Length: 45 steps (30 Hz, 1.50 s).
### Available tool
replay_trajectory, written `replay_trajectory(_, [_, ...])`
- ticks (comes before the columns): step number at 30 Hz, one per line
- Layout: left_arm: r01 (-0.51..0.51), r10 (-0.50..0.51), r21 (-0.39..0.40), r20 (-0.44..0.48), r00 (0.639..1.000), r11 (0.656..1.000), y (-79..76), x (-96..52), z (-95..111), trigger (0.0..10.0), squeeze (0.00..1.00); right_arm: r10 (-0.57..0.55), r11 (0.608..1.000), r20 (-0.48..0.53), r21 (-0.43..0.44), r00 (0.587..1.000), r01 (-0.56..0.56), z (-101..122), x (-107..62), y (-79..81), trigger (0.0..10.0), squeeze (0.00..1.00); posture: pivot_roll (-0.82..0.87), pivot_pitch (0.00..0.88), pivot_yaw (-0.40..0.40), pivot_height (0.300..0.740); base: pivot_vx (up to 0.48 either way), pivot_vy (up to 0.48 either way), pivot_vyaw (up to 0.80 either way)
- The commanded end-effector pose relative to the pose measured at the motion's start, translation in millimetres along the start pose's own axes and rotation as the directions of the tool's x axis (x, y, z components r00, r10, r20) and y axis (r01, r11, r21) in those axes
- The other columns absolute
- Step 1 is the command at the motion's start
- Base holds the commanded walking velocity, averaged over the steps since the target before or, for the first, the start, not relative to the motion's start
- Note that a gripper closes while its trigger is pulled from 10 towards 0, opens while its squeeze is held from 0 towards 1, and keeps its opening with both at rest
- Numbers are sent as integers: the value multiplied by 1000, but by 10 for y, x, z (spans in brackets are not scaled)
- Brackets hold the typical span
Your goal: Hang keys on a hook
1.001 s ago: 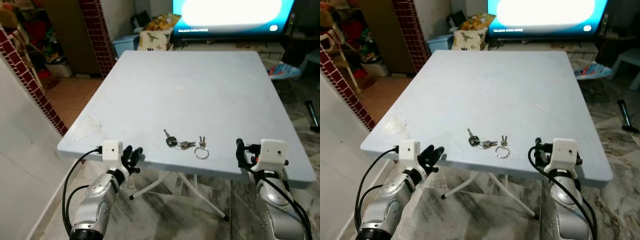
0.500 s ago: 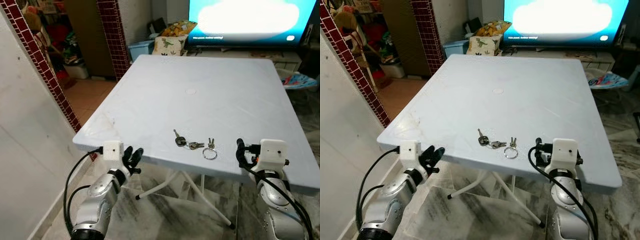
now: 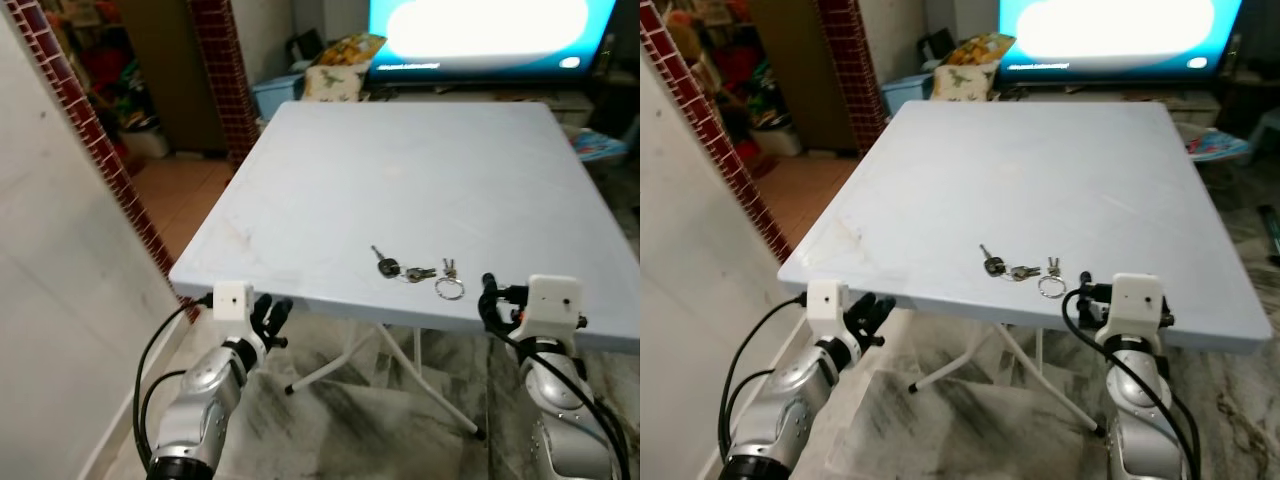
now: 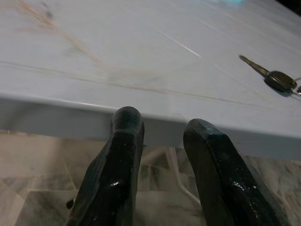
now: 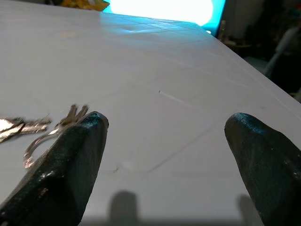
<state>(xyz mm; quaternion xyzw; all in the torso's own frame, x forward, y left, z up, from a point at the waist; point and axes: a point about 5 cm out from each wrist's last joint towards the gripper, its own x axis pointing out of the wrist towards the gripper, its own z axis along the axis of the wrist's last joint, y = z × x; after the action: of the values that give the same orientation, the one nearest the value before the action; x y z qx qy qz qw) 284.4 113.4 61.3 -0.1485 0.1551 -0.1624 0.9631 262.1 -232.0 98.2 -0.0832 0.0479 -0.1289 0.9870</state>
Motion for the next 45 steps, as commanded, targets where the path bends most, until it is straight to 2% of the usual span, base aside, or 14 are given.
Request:
replay_trajectory(1, [-35,35,25,-3,999,999,113,-46,9,10000,0,20,1000,22,10,1000,-21,56,6,95,10000,0,-117,0,98,740,0,0,0])
replay_trajectory(19, [30,-29,41,-17,999,999,11,-31,-14,10000,0,-45,999,12,-29,999,45,56,20,10,10000,0,-120,0,102,740,0,0,0])
replay_trajectory(25, [90,-87,39,-66,994,995,-67,-11,-82,10000,0,-49,999,-11,-24,999,49,38,11,12,10000,0,-129,0,102,740,0,0,-755])
replay_trajectory(33, [224,-220,31,-109,969,974,-259,1,-142,10000,0,-47,998,-12,-45,999,46,39,-2,4,10000,0,-138,0,104,740,0,0,-800])
replay_trajectory(45, [261,-258,37,-77,963,965,-287,-14,-71,10000,0,-3,997,15,-74,1000,4,89,17,99,10000,0,-127,0,101,740,0,0,-800])
